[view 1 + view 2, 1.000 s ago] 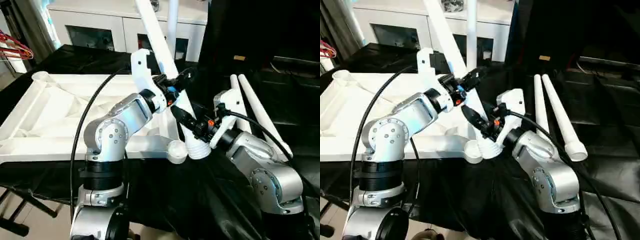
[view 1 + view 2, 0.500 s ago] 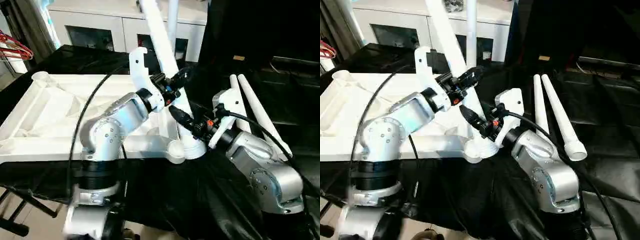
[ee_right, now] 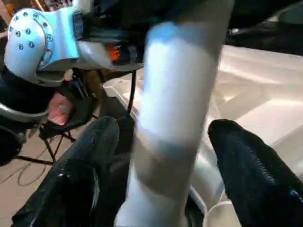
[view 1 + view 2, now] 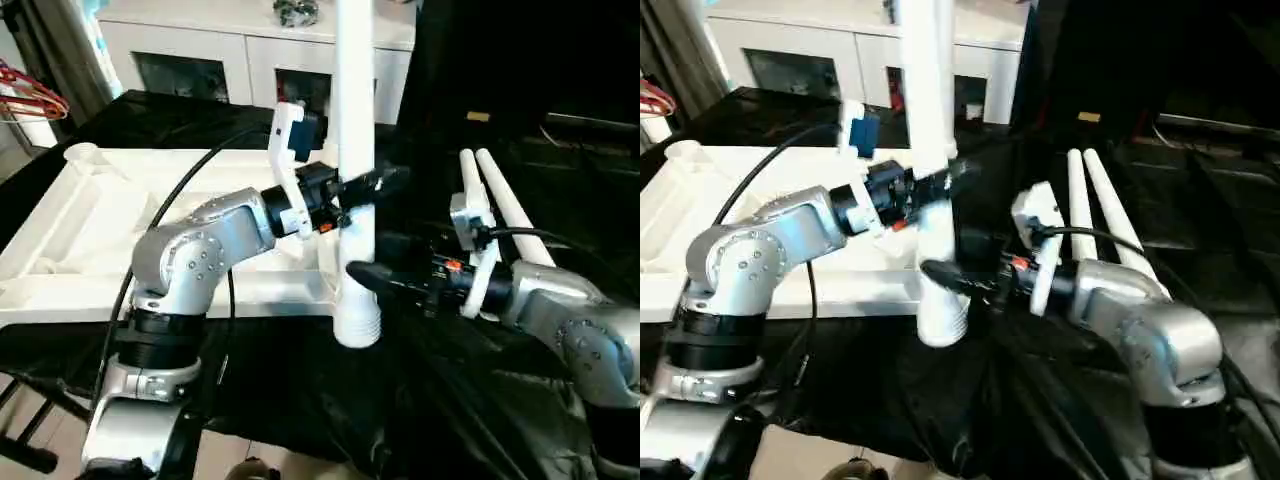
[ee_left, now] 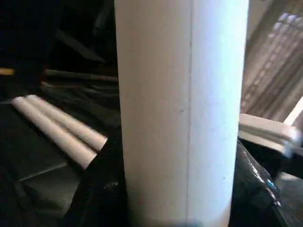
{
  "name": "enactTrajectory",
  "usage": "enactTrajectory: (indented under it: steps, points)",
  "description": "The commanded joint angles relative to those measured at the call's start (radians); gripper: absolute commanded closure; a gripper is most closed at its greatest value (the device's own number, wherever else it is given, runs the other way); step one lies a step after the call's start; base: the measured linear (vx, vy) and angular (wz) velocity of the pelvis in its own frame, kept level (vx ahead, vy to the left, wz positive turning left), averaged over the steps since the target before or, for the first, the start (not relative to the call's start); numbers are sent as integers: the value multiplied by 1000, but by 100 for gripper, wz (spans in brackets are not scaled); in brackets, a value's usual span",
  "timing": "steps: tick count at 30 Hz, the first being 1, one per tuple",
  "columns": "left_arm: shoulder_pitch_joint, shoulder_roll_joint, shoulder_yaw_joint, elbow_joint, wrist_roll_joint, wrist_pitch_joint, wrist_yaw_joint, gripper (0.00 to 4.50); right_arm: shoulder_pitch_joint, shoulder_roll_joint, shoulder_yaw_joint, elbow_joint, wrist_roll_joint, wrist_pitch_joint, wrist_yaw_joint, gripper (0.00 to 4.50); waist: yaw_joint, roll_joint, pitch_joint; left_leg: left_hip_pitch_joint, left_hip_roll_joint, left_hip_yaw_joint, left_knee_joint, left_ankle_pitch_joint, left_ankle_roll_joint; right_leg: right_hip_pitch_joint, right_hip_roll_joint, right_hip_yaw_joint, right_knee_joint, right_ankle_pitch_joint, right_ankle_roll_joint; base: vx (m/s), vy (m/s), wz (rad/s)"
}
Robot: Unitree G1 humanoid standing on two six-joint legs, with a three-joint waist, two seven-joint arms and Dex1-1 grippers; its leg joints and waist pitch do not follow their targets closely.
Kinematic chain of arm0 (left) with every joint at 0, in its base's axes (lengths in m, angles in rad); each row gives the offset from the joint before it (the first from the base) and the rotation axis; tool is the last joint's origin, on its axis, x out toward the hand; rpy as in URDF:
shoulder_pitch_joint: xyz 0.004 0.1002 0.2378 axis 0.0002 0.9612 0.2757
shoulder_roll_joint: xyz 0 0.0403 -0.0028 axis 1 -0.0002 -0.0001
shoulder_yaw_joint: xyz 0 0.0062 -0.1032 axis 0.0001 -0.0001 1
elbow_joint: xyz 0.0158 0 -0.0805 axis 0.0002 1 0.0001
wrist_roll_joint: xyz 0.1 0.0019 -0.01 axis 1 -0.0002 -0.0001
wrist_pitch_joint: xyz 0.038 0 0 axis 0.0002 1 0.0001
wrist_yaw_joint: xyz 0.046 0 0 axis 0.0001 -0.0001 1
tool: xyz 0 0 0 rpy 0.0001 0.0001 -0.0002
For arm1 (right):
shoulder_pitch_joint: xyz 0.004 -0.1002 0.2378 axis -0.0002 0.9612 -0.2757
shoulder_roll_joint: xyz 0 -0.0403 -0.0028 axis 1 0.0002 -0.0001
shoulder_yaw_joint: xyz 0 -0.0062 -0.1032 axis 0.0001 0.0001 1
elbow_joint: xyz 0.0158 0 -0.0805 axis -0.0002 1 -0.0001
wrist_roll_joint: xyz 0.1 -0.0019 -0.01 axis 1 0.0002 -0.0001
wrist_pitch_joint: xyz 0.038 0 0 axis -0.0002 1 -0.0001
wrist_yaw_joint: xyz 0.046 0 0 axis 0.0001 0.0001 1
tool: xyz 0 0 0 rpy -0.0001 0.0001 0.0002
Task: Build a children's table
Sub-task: Pick table leg
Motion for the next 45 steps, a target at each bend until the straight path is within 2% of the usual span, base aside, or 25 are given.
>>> enactTrajectory:
  steps: [1, 3, 5, 11, 14, 17, 21, 43, 44, 45]
  points:
    - [-34, 10, -8, -7, -26, 2, -37, 266, -25, -18, -8, 16, 20, 15, 19, 110, 1, -6, -89, 17, 46, -19, -68, -123, 2, 52, -82, 45, -79, -220, -183, 0, 0, 0]
    - [-35, 17, -20, -25, -50, 14, -84, 266, -43, -35, 6, 40, 12, 20, 43, 110, 2, -6, -90, 17, 45, -18, -67, -116, 3, 53, -82, 45, -78, -220, -188, 0, 0, 0]
    - [-32, 23, -29, -44, -76, 34, -125, 267, -50, -65, 33, 55, -3, 18, 85, 110, 4, -2, -90, 16, 47, -19, -67, -115, 5, 54, -83, 45, -76, -213, -191, 0, 0, 0]
    - [-32, 49, -53, -65, -114, 63, -221, 267, -59, -116, 70, 70, 7, 11, 188, 110, 4, -5, -91, 15, 47, -18, -65, -111, 17, 55, -82, 45, -73, -190, -210, 0, 0, 0]
    - [-38, 59, -66, -64, -115, 56, -255, 267, -63, -135, 86, 65, 12, 8, 232, 110, 5, -9, -89, 17, 48, -17, -65, -121, 16, 55, -83, 46, -77, -216, -206, 0, 0, 0]
    - [-47, 59, -67, -57, -121, 56, -269, 268, -61, -152, 103, 58, 9, -1, 266, 110, 6, -7, -89, 17, 48, -17, -65, -123, 16, 54, -83, 46, -77, -230, -202, 0, 0, 0]
    - [-67, 48, -57, -35, -122, 45, -279, 268, -54, -172, 151, 55, -15, -23, 303, 110, 6, -9, -89, 16, 48, -17, -64, -121, 17, 55, -83, 46, -78, -239, -199, 0, 0, 0]
    - [-70, 37, -73, -15, -105, 21, -296, 268, -56, -124, 174, 64, 2, -28, 305, 110, 6, -7, -92, 16, 49, -18, -63, -109, 23, 56, -82, 45, -75, -218, -208, 0, 0, 0]
    - [-70, 36, -74, -14, -104, 20, -296, 268, -56, -122, 176, 66, 0, -30, 304, 137, 6, -6, -92, 15, 49, -19, -63, -107, 23, 55, -82, 45, -74, -210, -211, 0, 0, 0]
    - [-70, 36, -75, -14, -105, 21, -297, 268, -56, -120, 176, 68, -1, -30, 303, 144, 5, -6, -92, 16, 49, -19, -63, -109, 22, 56, -81, 44, -74, -205, -213, 0, 0, 0]
